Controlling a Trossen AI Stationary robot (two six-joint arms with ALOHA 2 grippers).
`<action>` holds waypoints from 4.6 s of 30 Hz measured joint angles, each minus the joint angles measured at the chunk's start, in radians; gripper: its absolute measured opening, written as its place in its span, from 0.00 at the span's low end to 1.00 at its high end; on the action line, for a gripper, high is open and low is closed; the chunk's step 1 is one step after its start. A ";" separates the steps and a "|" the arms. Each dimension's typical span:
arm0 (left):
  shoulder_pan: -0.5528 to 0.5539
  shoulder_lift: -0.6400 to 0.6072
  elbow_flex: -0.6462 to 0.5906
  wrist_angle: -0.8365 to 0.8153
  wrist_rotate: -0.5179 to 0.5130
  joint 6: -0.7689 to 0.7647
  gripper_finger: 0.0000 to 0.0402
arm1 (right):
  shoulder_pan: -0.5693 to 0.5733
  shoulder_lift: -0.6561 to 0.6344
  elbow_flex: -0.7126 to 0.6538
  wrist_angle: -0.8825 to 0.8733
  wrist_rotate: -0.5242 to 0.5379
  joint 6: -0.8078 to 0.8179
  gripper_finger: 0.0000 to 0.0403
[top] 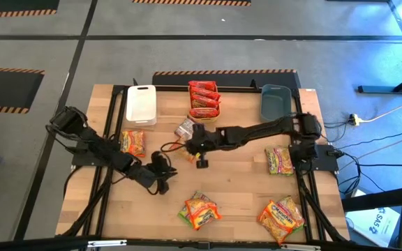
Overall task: Sort Maruchan noodles
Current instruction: Put the light orange noodle pack into the white bin
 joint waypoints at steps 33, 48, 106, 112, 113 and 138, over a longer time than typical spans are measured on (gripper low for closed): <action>0.427 -0.332 0.000 0.007 0.600 0.252 0.56 | 0.131 -0.067 -0.001 -0.009 -0.005 -0.373 0.10; 0.473 -0.292 0.001 0.029 0.745 0.228 0.51 | 0.101 -0.067 -0.001 0.013 0.006 -0.333 0.10; 1.187 -0.838 0.253 -0.805 0.519 0.894 0.05 | 0.100 -0.239 -0.263 -0.310 0.093 0.223 0.51; 1.299 -0.777 0.312 -0.895 0.544 0.951 0.05 | 0.100 -0.239 -0.266 -0.293 0.094 0.205 0.51; 1.316 -0.762 0.312 -0.911 0.545 0.951 0.05 | 0.100 -0.239 -0.271 -0.288 0.093 0.201 0.51; 1.463 -0.574 0.311 -0.946 0.679 0.964 0.04 | 0.100 -0.237 -0.433 -0.152 0.092 0.177 0.51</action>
